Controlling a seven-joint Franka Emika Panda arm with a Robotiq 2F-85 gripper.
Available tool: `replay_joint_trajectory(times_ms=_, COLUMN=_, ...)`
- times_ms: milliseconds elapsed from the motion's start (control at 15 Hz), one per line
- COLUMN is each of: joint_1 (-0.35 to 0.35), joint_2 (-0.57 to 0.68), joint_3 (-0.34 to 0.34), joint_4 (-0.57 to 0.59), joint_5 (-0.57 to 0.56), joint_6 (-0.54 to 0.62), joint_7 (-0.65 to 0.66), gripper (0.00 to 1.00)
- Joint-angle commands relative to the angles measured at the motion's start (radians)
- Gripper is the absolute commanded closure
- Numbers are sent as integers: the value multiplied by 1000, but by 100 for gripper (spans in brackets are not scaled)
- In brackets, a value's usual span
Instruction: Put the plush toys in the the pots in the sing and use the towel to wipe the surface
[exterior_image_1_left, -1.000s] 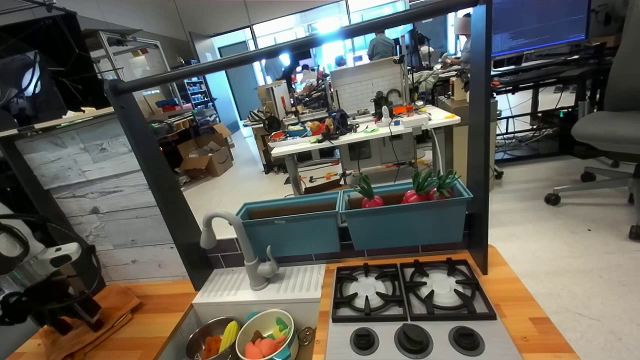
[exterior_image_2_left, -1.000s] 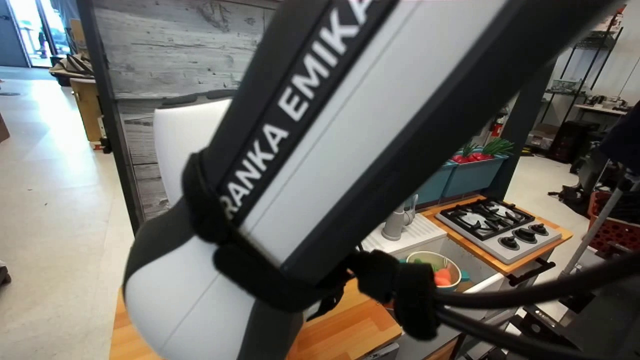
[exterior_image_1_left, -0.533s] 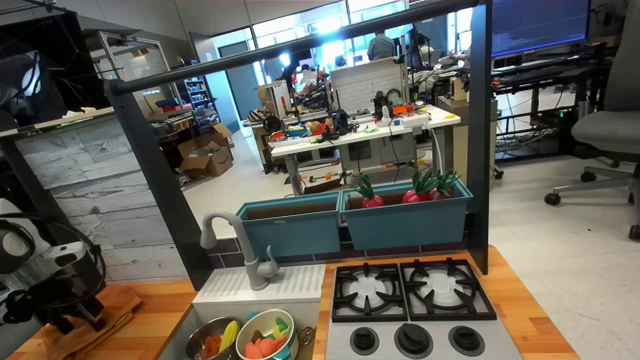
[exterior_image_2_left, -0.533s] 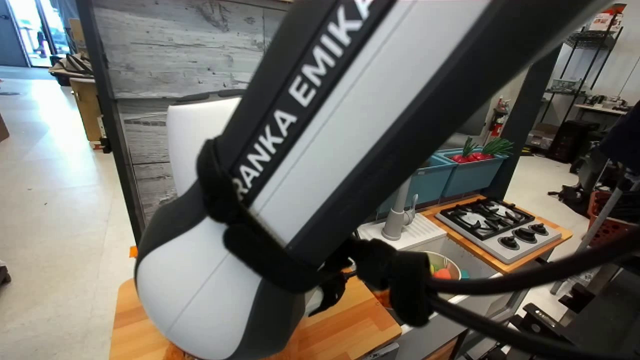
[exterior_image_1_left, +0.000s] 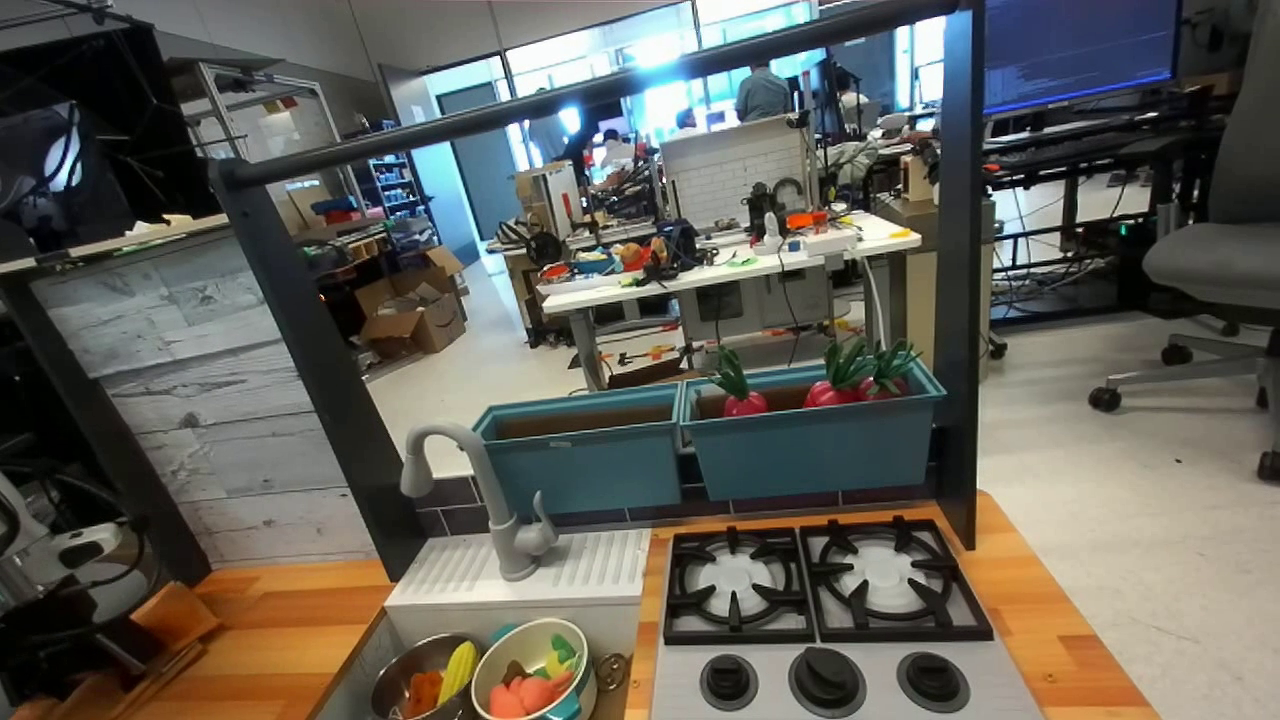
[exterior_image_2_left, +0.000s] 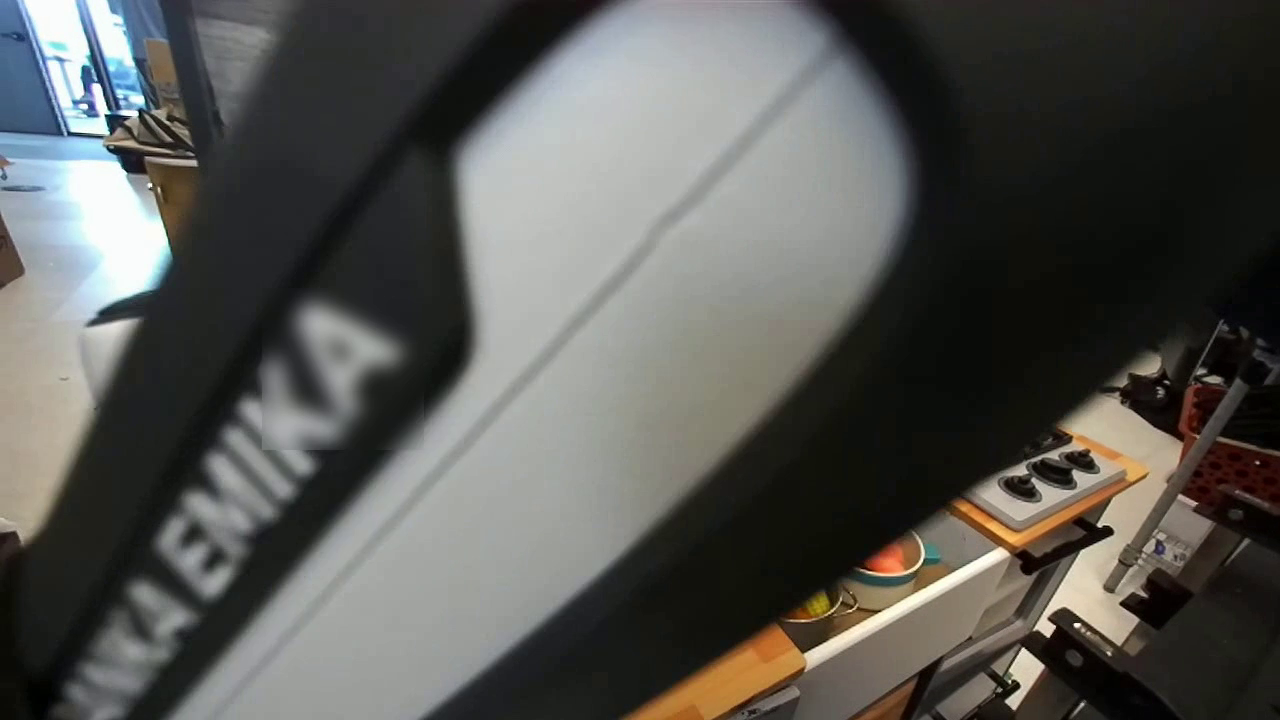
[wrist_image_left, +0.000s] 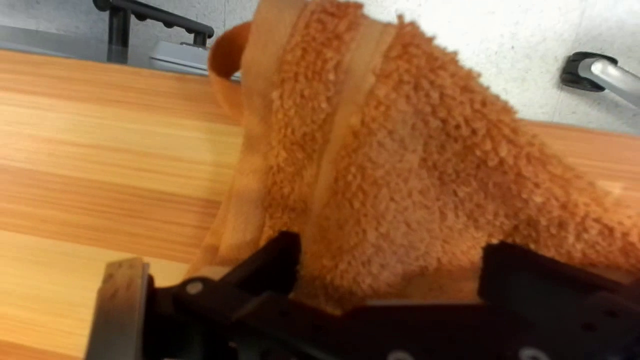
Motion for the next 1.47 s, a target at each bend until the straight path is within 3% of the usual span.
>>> replay_joint_trajectory(times_ms=0, joint_1=0, joint_2=87, joint_3=-41, joint_4=93, joint_5=-19, joint_6=-72, joint_7=57, gripper=0)
replay_joint_trajectory(times_ms=333, joint_1=-40, joint_2=-6, joint_3=-138, joint_4=-110, joint_5=8, joint_6=-50, joint_7=180, gripper=0)
replay_joint_trajectory(times_ms=533, joint_1=-49, joint_2=5, joint_3=-177, joint_4=-111, joint_5=12, joint_6=-47, joint_7=254, gripper=0)
replay_joint_trajectory(times_ms=667, joint_1=-58, joint_2=37, joint_3=-145, joint_4=-58, joint_5=-43, joint_6=-8, joint_7=296, gripper=0)
replay_joint_trajectory(times_ms=1067, joint_1=21, joint_2=112, joint_3=-64, joint_4=78, joint_5=-81, joint_6=141, joint_7=302, gripper=0)
replay_joint_trajectory(times_ms=1267, joint_1=41, joint_2=143, joint_3=-32, joint_4=137, joint_5=-56, joint_6=150, joint_7=276, gripper=0)
replay_joint_trajectory(times_ms=1400, joint_1=21, joint_2=110, joint_3=-18, joint_4=91, joint_5=-29, joint_6=99, joint_7=269, gripper=0)
